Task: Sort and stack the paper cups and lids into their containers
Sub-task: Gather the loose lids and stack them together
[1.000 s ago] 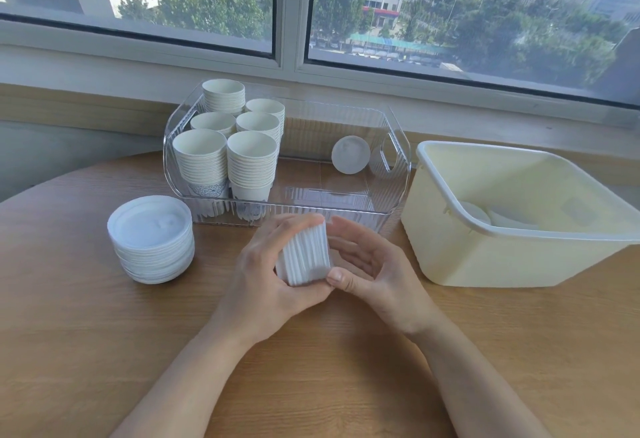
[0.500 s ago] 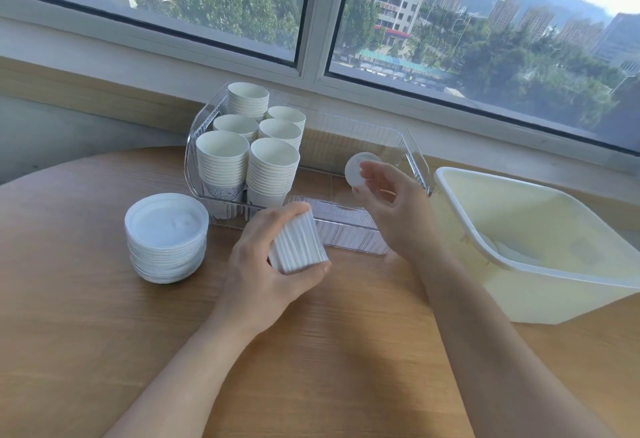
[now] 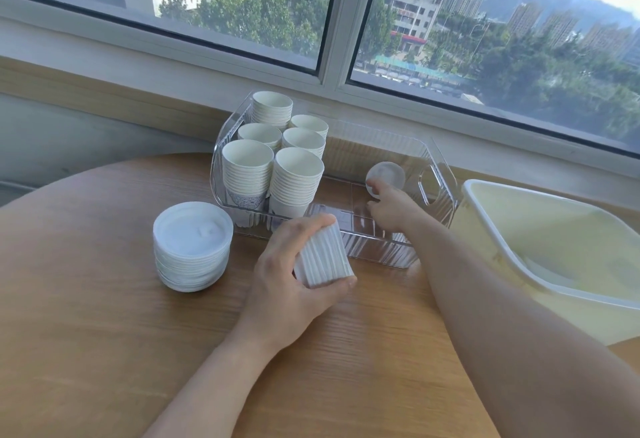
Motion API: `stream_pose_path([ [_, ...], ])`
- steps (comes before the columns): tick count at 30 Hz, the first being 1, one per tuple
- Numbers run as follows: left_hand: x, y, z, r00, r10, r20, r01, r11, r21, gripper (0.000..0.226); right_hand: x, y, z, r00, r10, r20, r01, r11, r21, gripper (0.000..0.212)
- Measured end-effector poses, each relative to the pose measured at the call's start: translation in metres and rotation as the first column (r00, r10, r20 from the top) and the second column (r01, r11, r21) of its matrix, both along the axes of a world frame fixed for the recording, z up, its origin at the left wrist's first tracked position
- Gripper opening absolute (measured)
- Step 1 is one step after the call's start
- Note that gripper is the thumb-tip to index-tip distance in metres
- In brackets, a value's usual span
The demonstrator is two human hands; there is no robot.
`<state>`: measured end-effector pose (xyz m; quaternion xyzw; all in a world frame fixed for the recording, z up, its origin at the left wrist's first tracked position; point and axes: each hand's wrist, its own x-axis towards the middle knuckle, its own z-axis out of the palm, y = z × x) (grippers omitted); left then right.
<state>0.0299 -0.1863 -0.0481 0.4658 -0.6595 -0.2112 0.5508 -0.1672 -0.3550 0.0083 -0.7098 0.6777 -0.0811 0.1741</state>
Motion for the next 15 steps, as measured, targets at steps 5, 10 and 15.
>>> stream_pose_path([
  [5, 0.0, -0.001, -0.001, 1.0, 0.001, -0.001, -0.001, 1.0, -0.001, 0.075, 0.001, 0.001, -0.009, 0.997, 0.039, -0.071, -0.04, 0.999, -0.02, 0.056],
  [10, 0.0, 0.0, 0.0, 1.0, 0.012, 0.009, -0.012, 1.0, 0.004, 0.075, 0.0, -0.005, -0.006, 0.995, -0.001, -0.097, -0.009, 0.994, -0.105, 0.056],
  [15, 0.001, 0.0, 0.002, 1.0, 0.021, -0.001, -0.021, 1.0, 0.006, 0.076, 0.002, -0.01, -0.009, 0.998, 0.004, -0.056, -0.002, 0.999, 0.05, 0.062],
])
